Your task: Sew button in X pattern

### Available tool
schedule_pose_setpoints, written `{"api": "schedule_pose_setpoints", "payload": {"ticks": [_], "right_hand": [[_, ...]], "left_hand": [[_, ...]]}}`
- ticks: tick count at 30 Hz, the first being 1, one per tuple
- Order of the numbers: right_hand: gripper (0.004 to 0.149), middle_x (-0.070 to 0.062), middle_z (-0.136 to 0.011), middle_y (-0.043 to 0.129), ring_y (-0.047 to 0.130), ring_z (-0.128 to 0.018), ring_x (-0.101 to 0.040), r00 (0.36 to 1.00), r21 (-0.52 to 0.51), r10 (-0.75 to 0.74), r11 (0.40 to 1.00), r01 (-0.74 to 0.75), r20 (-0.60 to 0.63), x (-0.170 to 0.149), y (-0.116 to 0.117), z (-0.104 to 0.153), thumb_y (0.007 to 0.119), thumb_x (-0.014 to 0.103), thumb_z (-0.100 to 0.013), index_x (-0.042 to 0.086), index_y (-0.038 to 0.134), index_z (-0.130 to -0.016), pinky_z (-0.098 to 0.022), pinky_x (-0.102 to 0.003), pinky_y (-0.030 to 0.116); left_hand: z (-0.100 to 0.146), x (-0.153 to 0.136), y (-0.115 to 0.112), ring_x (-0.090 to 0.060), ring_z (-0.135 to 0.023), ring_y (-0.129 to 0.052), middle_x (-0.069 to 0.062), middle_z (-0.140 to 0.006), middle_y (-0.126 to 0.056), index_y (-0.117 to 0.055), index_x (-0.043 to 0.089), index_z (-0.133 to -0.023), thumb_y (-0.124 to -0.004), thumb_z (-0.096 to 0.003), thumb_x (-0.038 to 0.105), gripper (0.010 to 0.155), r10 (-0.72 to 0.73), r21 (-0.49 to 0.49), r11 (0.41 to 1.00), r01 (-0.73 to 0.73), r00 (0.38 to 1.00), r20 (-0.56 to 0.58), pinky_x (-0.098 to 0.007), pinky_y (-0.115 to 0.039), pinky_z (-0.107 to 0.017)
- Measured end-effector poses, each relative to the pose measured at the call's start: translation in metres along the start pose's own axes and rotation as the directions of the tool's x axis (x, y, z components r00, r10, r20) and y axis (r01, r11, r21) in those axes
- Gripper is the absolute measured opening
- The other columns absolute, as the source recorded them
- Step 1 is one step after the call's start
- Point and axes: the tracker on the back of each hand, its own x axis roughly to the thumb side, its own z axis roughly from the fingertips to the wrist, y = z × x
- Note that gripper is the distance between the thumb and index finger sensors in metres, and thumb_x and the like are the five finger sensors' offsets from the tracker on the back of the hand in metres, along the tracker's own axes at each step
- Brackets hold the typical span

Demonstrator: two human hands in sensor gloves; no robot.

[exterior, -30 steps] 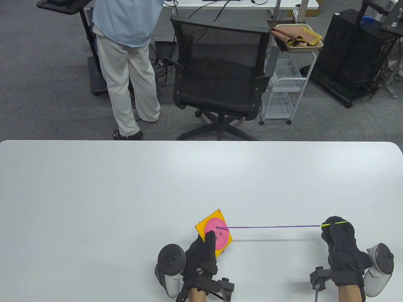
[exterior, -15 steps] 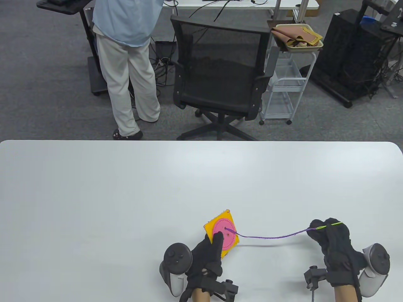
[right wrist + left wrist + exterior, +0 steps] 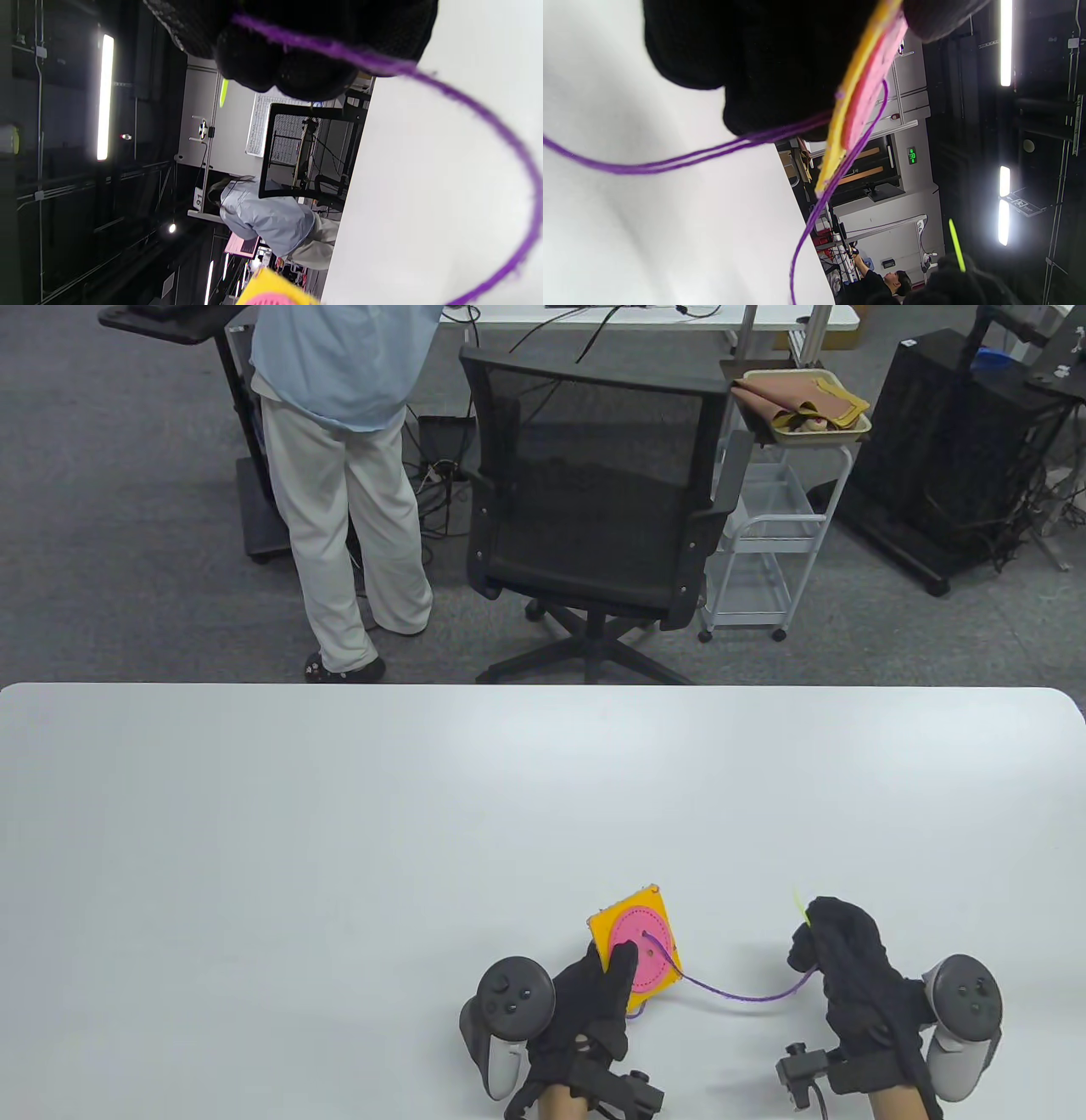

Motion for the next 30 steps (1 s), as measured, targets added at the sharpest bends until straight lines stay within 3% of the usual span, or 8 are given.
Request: {"api": "schedule_pose_setpoints", "payload": {"ticks": [12,30], "right_hand": [[0.037,-0.008,-0.074,0.085,0.083,-0.065,-0.025,0.972,0.196,0.190,0.957,-0.215,0.136,0.010,0.047,0.014,0.072,0.031,-0.053,0.023,0.072,-0.089,-0.072,-0.058,0.060],[0.039,-0.008,-0.072,0.083,0.081,-0.064,-0.023,0.895,0.164,0.386,0.890,-0.425,0.224,0.011,0.064,0.023,0.071,0.032,-0.053,0.022,0.068,-0.091,-0.073,-0.056,0.059]], "left_hand": [[-0.001,0.002,-0.008,-0.026,-0.055,-0.108,-0.008,-0.073,-0.106,-0.074,0.015,-0.100,-0.062,-0.0556,0.046,0.055,0.000,-0.021,1.000,0.000,1.000,0.016,-0.051,-0.085,-0.046],[0.002,0.009,-0.020,-0.028,-0.056,-0.107,-0.011,-0.074,-0.105,-0.074,0.013,-0.100,-0.064,-0.0553,0.046,0.057,-0.040,-0.049,0.998,0.042,0.999,0.037,-0.052,-0.084,-0.046]]}}
